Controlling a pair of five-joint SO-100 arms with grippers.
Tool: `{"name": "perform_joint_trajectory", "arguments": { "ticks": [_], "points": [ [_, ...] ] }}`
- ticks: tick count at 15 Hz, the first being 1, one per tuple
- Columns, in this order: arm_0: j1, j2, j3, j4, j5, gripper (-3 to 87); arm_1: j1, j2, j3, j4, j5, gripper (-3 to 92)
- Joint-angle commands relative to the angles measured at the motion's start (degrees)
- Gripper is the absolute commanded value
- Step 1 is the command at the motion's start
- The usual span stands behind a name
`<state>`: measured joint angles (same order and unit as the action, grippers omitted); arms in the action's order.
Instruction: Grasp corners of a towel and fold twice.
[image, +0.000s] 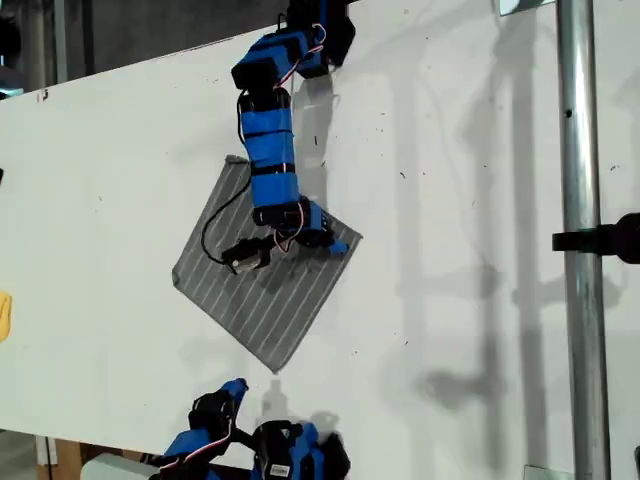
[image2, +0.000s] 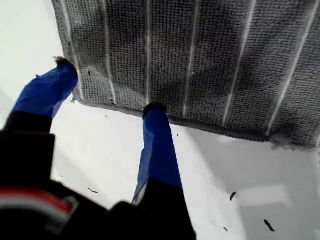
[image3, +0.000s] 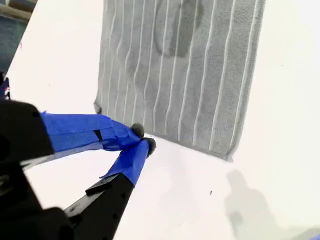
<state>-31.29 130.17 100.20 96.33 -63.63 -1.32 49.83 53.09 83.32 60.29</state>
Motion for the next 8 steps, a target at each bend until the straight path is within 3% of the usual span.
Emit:
{"name": "perform_joint_trajectory", "arguments": {
  "ticks": [1,5,6,7,8],
  "points": [
    [-1.3,1.1,-0.4,0.3,0.6,-1.6,0.3,-1.7,-4.3,-1.6,0.8,29.6],
    [-1.4,1.8,0.6,0.3,0.2,-1.6,0.6,-6.7,-4.0,1.5,2.0,24.5],
    [-1.4,2.1,0.9,0.3,0.2,-1.6,1.0,-6.7,-3.3,3.3,2.3,18.4],
    [-1.3,2.5,1.1,0.3,0.1,-1.6,1.3,-6.4,-2.5,5.2,4.1,2.4],
    [-1.2,3.0,1.5,0.3,-0.1,-1.6,1.4,-6.2,-1.8,5.5,4.2,-0.2]
  ]
}}
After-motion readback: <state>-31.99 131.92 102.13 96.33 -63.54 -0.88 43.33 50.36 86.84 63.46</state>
